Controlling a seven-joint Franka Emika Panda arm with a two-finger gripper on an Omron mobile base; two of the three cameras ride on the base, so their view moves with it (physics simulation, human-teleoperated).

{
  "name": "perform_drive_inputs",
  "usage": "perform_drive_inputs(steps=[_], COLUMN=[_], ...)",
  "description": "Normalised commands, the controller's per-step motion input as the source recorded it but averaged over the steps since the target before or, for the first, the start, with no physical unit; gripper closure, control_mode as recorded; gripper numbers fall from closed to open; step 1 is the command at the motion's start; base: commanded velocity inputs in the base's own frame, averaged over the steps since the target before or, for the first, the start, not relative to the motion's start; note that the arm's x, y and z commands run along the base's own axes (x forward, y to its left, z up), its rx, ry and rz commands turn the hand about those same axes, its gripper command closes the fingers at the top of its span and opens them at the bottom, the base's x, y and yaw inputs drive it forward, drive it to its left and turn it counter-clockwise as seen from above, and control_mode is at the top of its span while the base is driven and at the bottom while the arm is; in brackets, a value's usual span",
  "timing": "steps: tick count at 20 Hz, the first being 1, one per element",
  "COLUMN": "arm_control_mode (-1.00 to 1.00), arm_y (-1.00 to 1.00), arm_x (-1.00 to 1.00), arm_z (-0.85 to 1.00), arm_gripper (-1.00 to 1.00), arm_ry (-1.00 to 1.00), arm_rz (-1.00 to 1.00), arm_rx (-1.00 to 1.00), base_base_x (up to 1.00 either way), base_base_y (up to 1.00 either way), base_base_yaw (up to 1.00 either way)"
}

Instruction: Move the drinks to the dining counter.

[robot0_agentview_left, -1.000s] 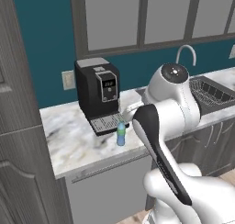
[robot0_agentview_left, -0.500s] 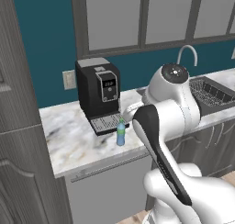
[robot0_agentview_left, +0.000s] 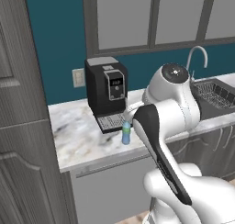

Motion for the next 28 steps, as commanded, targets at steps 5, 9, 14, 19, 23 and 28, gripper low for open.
perform_drive_inputs(steps=[5,9,14,19,23,28], arm_control_mode=[-1.00,-1.00,-1.00,-1.00,-1.00,-1.00], arm_y=[-0.14,-0.31,-0.05,0.00,-0.04,0.00], arm_x=[0.00,0.00,0.14,0.08,0.15,0.19], arm_z=[-0.11,-0.09,-0.10,-0.02,0.00,0.00], arm_gripper=[-1.00,-1.00,-1.00,-1.00,-1.00,-1.00], arm_ry=[0.01,0.03,0.11,0.05,0.04,0.09], arm_rz=[0.07,0.09,0.01,0.00,0.00,0.00], arm_rx=[0.16,0.27,0.08,0.00,-0.01,-0.01], base_base_x=[0.03,0.00,0.00,0.00,0.00,0.00], base_base_y=[-0.07,0.00,0.00,0.00,0.00,0.00], base_base_yaw=[0.06,0.00,0.00,0.00,0.00,0.00])
